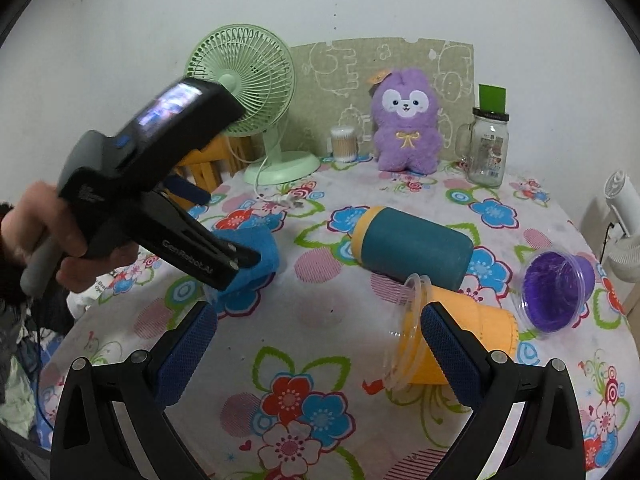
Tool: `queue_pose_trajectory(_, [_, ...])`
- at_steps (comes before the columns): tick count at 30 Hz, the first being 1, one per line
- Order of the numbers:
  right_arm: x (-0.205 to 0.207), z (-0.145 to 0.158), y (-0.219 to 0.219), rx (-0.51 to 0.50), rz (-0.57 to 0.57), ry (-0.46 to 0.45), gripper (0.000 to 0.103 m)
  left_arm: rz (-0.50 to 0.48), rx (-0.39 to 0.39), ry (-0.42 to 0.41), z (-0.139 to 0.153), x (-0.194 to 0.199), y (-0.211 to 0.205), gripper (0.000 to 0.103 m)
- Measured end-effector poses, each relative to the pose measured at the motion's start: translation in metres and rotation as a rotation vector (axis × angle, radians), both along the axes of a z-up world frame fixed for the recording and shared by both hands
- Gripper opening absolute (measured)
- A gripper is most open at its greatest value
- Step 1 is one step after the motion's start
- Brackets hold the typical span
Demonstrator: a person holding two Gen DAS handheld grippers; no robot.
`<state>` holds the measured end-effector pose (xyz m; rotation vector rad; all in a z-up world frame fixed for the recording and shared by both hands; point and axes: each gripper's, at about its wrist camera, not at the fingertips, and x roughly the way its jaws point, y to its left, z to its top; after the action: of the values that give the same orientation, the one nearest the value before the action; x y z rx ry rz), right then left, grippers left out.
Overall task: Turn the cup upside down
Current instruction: 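Reach the left tool to the blue cup lying on its side and grasp it, then lift the blue cup with the left tool and carry it toward the right tool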
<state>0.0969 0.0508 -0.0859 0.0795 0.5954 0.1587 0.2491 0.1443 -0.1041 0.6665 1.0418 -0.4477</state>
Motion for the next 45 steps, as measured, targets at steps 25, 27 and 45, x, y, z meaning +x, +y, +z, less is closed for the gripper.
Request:
queue_pose_trajectory(25, [-0.016, 0.013, -0.006, 0.016, -0.013, -0.039, 0.103, 0.016, -0.065, 0.117, 0.016, -0.029, -0.016, 0.063])
queue_pose_trajectory(27, [-0.02, 0.017, -0.008, 0.017, -0.016, -0.048, 0.103, 0.012, -0.084, 0.112, 0.019, -0.043, -0.017, 0.063])
queue_pose_trajectory(45, [-0.092, 0.037, -0.049, 0.004, -0.086, -0.091, 0.103, 0.2, -0.263, 0.146, 0.011, -0.116, -0.006, 0.063])
